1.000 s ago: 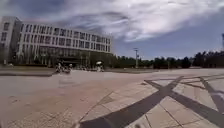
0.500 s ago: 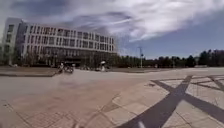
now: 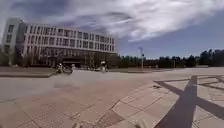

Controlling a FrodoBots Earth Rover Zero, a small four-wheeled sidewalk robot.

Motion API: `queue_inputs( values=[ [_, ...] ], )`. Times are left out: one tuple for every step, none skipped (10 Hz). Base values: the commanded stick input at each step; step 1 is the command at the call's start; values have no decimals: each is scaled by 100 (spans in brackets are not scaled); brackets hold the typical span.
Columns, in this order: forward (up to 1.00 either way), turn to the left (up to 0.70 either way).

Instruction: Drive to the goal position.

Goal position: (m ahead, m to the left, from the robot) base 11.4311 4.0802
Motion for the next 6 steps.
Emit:
queue_inputs(
  values=[
    [70, 14],
    [70, 5],
    [70, 0],
    [70, 0],
    [70, 0],
    [70, 0]
  ],
)
